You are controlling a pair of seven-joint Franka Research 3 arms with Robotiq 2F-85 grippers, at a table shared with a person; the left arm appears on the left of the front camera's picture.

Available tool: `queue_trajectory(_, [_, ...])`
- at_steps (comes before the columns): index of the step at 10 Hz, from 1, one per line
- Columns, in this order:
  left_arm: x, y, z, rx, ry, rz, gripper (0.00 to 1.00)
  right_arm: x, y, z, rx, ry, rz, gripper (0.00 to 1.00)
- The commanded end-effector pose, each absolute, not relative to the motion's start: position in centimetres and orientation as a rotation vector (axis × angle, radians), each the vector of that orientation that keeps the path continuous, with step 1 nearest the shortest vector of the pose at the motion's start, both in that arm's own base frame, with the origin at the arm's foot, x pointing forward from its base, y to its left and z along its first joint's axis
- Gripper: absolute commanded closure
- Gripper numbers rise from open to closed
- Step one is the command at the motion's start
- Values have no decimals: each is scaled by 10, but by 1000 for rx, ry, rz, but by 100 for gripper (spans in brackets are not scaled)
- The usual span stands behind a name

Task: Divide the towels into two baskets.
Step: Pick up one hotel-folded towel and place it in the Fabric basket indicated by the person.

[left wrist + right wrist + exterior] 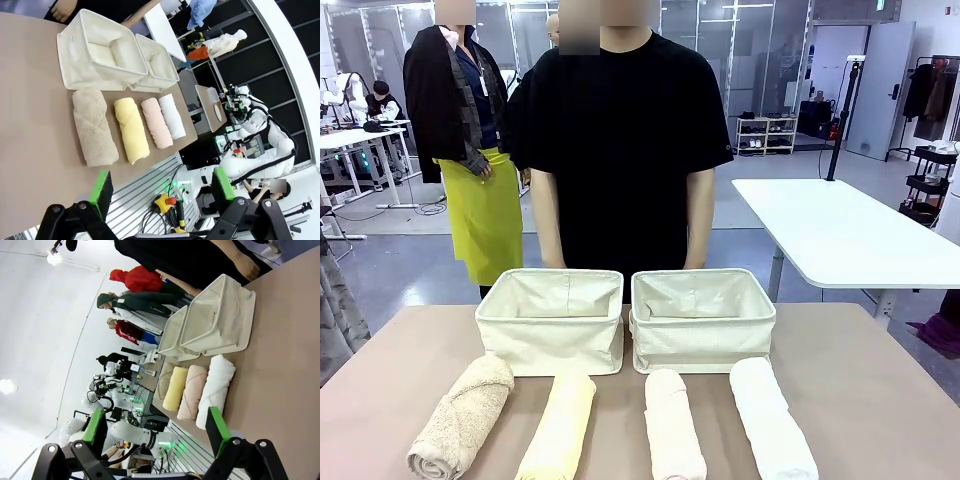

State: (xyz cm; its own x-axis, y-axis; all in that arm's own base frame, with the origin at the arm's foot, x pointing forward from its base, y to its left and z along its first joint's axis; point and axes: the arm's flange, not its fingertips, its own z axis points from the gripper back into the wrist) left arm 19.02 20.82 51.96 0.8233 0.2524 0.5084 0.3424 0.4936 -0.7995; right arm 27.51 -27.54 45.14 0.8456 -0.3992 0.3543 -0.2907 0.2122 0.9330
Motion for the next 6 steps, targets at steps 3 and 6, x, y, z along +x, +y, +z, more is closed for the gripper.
queue_trajectory(3, [188,208,521,-1079,-632,-58,0,273,-274,451,1393,-611,-80,0])
queue_trajectory(6, [188,208,521,-1079,-632,-58,0,273,-274,451,1393,-611,-80,0])
